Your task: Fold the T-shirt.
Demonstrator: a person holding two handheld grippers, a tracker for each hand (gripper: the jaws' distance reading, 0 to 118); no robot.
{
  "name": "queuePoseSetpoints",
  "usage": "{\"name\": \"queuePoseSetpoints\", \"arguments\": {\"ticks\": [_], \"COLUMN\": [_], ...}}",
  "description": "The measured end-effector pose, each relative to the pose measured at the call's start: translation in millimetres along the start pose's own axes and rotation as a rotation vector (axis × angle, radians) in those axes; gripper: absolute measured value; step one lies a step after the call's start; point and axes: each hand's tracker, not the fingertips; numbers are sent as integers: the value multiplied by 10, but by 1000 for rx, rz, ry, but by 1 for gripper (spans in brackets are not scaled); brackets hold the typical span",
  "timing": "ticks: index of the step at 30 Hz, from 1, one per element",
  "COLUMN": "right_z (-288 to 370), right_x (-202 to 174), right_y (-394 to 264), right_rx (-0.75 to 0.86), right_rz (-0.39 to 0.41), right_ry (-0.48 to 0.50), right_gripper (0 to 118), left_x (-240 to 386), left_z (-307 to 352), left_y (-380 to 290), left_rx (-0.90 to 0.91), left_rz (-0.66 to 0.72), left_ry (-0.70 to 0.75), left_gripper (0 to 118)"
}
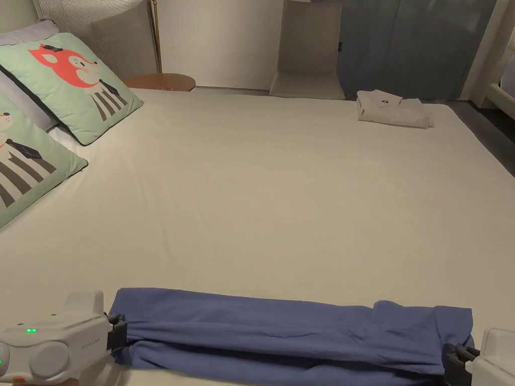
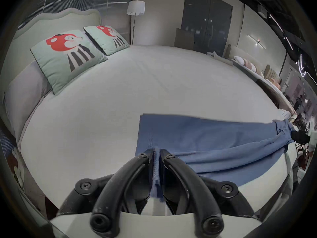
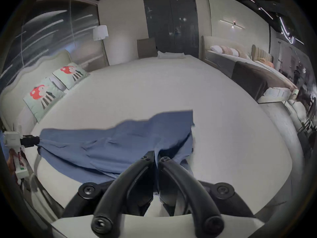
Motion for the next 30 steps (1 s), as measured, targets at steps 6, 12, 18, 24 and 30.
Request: {"name": "queuePoseSetpoints", "arguments": {"ticks": [6,12,18,24,30], "right_z": [-192,143,450,715,859], "right_x": [-33,-261,-614,-1008,-1253], "right_y": [-207,18,439,741,820], "right_rx": [-48,78,310,528,625], "right_rz": [26,45,114,155,188], "right_ry": [-59,-90,-66,-54,-80], "right_gripper": [3,59,95,95,89], "left_x": [9,-4,401,903,1129], "left_z": [-63,72,567,969,1017], "left_y": [-128,24,410,660,701], "left_rx": [-41,38,313,613,724], "left_rz": [7,95,64,-46,-71], "left_ry": [33,-11,-49,-17,-4], "left_gripper": [3,50,102,102,86]}}
